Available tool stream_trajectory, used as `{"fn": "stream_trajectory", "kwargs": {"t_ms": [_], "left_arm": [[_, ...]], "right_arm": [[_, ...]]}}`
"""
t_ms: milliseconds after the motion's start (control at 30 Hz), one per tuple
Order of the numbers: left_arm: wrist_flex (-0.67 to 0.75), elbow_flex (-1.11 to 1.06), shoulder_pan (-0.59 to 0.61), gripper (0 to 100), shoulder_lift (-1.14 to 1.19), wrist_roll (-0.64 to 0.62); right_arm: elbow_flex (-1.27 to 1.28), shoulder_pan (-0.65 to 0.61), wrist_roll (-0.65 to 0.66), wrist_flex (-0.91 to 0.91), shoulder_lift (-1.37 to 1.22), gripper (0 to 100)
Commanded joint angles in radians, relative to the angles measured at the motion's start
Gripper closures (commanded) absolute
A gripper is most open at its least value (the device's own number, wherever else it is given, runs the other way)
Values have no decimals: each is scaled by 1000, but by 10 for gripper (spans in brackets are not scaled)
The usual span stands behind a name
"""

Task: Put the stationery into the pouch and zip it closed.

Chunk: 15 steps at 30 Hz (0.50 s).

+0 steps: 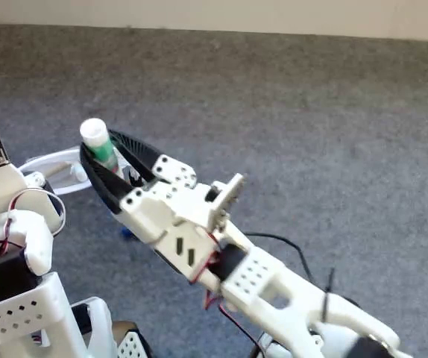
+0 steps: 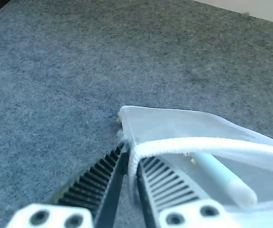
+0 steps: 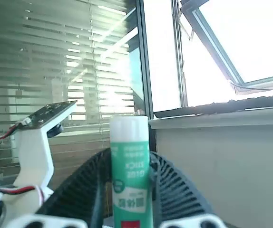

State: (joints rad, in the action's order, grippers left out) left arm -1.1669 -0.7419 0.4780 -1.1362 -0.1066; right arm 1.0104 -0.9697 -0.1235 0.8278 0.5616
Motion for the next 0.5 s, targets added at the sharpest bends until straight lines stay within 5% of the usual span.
{"fn": "stream_trajectory", "kwargs": {"t_ms": [0,467], "left_arm": [[25,8,-18,989,7,2],[46,16,-21,989,7,-8]], "right_arm": [[-105,-10,-5,153,-125,994],[-154,-101,92,341,-328,994]]}}
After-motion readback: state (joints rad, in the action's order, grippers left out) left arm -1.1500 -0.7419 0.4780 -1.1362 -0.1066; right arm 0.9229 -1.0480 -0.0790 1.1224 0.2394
